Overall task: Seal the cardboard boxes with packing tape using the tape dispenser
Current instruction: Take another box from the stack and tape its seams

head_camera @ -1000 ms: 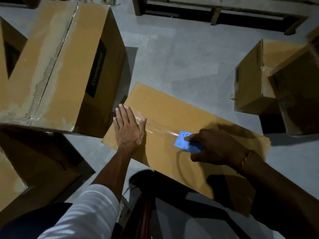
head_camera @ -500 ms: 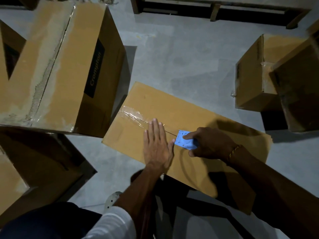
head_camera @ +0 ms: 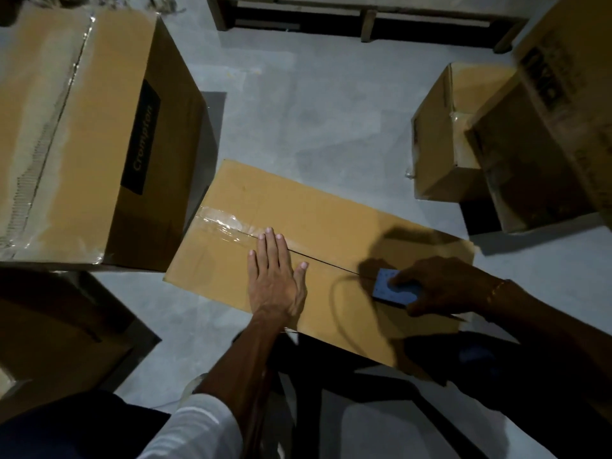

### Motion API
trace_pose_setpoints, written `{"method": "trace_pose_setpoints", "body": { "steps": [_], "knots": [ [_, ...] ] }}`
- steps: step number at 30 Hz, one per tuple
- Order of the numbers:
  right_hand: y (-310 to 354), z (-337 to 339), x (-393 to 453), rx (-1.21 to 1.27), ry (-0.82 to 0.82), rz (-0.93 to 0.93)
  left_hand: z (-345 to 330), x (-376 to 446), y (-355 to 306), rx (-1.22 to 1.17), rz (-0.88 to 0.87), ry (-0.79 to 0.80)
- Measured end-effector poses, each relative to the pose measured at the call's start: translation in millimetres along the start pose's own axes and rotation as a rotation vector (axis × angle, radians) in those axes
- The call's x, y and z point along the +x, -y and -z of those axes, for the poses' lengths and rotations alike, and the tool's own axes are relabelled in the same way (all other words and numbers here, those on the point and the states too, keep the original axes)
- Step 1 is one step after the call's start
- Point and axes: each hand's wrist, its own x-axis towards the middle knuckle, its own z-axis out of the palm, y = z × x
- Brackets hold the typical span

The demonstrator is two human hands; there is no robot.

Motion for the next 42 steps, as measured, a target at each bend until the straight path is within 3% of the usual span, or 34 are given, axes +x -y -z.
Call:
{"method": "trace_pose_setpoints", "body": {
  "steps": [4, 13, 23, 31, 36, 42],
  "knots": [
    [-11.8, -17.9, -11.9, 0.003, -0.038, -0.019, 0.7, -8.5, -7.3, 0.014, -0.075, -0.002],
    [-9.7, -14.2, -7.8, 0.019, -0.087, 0.001, -14.6, -43.4, -86.1, 0.11, -0.556, 0.149],
    [21.0, -3.3, 33.2, 0.161, -0.287, 0.079, 0.4, 1.2, -18.3, 0.151, -0.464, 0.029],
    [-12.5, 8.3, 15.9, 0.009, -0.118, 0.135, 2.8, 1.0, -18.2, 0.162, -0.463, 0.004],
    [-62.9, -5.4, -32.3, -0.082, 0.044, 0.046, 3.2, 0.2, -19.5, 0.156, -0.474, -0.014],
    [-68.6, -15.6, -32.2, -0.045, 0.033, 0.005, 0.0, -5.9, -37.7, 0.124, -0.442, 0.033]
  ]
}}
